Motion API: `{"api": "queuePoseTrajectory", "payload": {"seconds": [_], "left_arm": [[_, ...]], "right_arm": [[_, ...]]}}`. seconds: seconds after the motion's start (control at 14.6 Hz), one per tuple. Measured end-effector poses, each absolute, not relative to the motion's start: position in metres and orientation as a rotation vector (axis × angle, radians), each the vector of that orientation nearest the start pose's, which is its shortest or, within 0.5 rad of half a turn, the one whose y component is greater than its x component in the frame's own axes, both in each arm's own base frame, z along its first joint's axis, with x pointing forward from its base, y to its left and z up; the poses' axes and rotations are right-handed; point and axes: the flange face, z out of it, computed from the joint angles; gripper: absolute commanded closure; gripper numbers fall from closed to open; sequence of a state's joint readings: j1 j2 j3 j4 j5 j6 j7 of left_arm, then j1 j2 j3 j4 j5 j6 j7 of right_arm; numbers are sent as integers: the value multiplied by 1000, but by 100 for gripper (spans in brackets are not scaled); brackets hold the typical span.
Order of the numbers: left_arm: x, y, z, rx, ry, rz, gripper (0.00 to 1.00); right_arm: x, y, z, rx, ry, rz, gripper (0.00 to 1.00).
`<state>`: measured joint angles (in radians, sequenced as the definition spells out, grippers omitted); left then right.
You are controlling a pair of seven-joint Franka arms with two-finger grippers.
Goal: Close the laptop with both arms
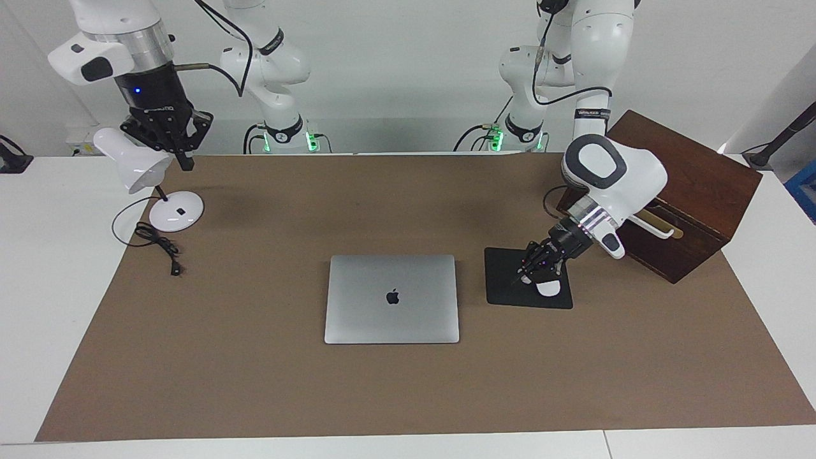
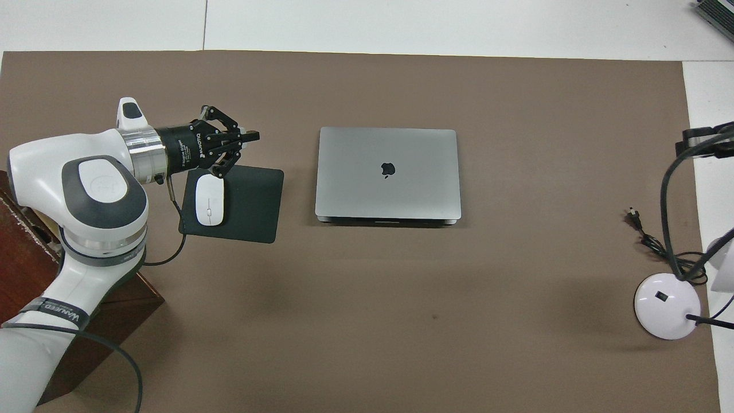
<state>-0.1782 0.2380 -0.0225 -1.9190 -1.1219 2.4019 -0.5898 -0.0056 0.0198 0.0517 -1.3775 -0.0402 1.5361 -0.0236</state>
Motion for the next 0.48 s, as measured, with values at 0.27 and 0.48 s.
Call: {"api": "queuePoseTrajectory", "payload": {"seconds": [0.27,0.48], "left_arm": [[643,-121,429,2127,1128,14,100],[651,-107,447,2407,977,85,100]], "right_arm": [[552,12,697,-3173,-84,-199,100],[553,14,685,-3175,-89,-162,100]]}}
